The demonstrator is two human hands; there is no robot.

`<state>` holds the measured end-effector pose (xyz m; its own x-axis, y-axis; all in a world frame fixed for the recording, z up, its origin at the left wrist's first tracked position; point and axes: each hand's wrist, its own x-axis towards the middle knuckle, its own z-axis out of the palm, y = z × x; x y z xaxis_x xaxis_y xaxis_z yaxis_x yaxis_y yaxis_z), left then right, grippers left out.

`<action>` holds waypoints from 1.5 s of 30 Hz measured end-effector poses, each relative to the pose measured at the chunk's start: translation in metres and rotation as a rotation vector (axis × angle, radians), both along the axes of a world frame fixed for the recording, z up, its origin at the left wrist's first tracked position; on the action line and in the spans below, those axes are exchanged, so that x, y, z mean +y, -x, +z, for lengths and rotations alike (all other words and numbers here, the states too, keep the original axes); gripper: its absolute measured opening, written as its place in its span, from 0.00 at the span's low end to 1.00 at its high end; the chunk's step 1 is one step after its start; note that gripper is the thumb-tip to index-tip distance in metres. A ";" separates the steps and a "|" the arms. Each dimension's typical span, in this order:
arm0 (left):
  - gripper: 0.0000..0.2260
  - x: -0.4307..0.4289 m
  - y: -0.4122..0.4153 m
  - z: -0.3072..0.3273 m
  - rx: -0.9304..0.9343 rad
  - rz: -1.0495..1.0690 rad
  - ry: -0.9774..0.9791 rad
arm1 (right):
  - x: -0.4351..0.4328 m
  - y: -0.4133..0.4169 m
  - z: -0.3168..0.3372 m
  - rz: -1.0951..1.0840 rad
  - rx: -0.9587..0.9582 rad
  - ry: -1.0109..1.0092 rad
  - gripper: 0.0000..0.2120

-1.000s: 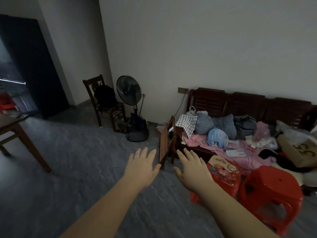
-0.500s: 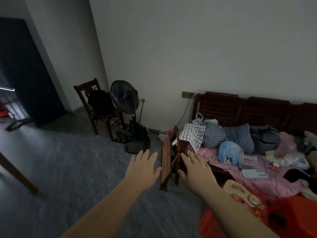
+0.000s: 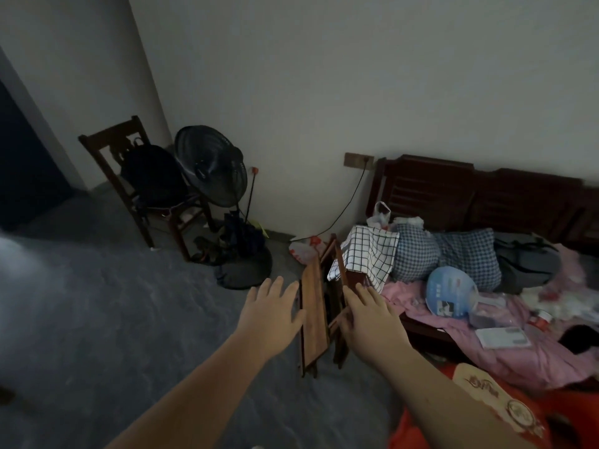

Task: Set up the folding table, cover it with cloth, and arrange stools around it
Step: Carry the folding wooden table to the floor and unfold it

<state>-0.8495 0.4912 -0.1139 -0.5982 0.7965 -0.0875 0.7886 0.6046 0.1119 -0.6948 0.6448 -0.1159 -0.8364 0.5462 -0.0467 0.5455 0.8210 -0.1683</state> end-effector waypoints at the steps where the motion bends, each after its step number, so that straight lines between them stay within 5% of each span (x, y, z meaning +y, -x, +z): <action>1: 0.29 0.008 0.022 -0.003 -0.007 -0.013 0.005 | 0.006 0.019 -0.003 -0.018 -0.006 0.007 0.31; 9: 0.28 0.082 0.141 -0.029 -0.121 -0.156 0.067 | 0.052 0.113 -0.026 -0.206 -0.075 0.149 0.32; 25: 0.27 0.295 0.233 -0.112 -0.247 -0.245 0.229 | 0.249 0.184 -0.123 -0.310 -0.185 0.386 0.33; 37: 0.26 0.411 0.287 -0.225 -0.419 -0.101 0.259 | 0.346 0.230 -0.243 -0.376 -0.248 0.582 0.31; 45: 0.27 0.465 0.290 -0.329 -0.570 -0.127 0.304 | 0.358 0.265 -0.338 -0.611 -0.137 0.722 0.31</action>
<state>-1.1398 0.9560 -0.4430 -0.2945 0.7476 -0.5952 0.7239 0.5812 0.3718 -0.9596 1.0030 -0.4538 -0.3782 0.6877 -0.6197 0.8983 0.1108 -0.4252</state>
